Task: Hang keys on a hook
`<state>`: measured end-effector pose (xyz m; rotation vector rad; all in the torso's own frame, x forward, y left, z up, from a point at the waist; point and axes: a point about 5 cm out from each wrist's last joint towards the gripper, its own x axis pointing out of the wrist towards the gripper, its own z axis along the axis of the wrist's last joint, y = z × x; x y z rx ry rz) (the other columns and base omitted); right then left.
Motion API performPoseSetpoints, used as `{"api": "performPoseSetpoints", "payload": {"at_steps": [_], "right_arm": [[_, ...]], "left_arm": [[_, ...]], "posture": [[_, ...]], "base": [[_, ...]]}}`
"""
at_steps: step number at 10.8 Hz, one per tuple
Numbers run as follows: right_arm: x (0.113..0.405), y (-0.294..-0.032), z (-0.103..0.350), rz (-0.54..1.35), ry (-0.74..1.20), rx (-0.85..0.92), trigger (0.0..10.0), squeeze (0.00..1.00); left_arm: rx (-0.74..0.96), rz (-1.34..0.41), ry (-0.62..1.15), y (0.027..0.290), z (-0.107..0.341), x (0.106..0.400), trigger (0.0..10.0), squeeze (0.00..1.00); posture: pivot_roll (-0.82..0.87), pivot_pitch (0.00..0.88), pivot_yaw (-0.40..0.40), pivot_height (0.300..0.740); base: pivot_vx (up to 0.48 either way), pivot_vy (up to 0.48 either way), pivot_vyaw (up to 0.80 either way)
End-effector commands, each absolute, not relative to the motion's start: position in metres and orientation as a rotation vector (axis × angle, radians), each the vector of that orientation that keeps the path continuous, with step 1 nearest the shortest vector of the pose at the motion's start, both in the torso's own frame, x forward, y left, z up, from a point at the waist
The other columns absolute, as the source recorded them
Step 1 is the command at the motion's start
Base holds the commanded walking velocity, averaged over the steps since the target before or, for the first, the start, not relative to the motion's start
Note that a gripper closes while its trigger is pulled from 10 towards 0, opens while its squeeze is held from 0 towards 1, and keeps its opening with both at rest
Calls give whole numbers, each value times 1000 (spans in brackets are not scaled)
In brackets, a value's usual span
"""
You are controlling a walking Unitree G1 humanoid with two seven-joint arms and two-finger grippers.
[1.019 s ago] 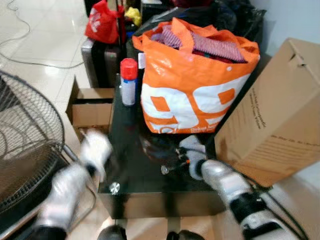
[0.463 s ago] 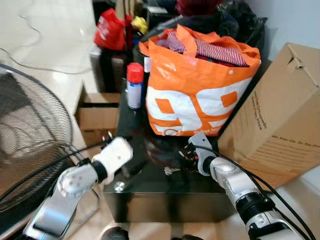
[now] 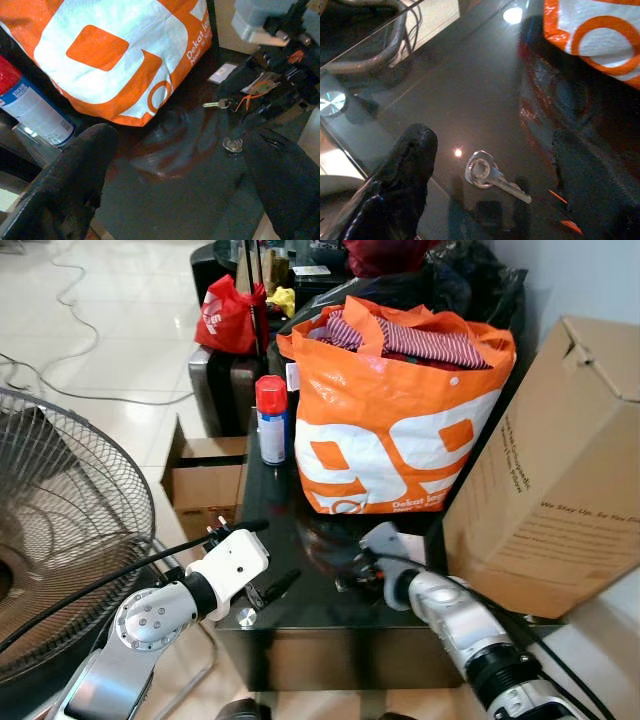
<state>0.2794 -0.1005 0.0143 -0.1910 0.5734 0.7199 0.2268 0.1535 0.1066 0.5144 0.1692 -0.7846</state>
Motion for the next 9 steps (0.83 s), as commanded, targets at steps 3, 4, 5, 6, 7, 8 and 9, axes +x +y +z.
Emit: {"api": "performPoseSetpoints", "payload": {"at_steps": [3,4,5,6,7,8,9], "right_arm": [[272,-92,5,807,616,-257,10000,1000],[272,-89,3,828,624,-285,10000,1000],[274,-87,2,825,623,-330,10000,1000],[279,-86,1,787,624,-359,10000,525],[281,-85,1,777,624,-359,10000,0],[283,-84,2,787,625,-372,10000,0],[283,-84,1,795,626,-408,10000,0]], "left_arm": [[545,-837,225,161,98,215,10000,0],[555,-846,263,163,94,212,10000,0],[574,-852,287,166,90,209,10000,0],[572,-845,292,168,88,207,10000,0],[569,-842,291,168,87,206,10000,0],[563,-840,300,168,81,203,10000,0],[561,-842,306,168,77,201,10000,0]], "posture": [[78,107,25,740],[78,118,12,740],[77,125,4,740],[78,132,-9,740],[80,134,-17,740],[78,134,-24,740],[78,135,-27,740]], "base": [[0,0,0],[0,0,0],[0,0,0],[0,0,0],[0,0,0],[0,0,0],[0,0,0]]}}
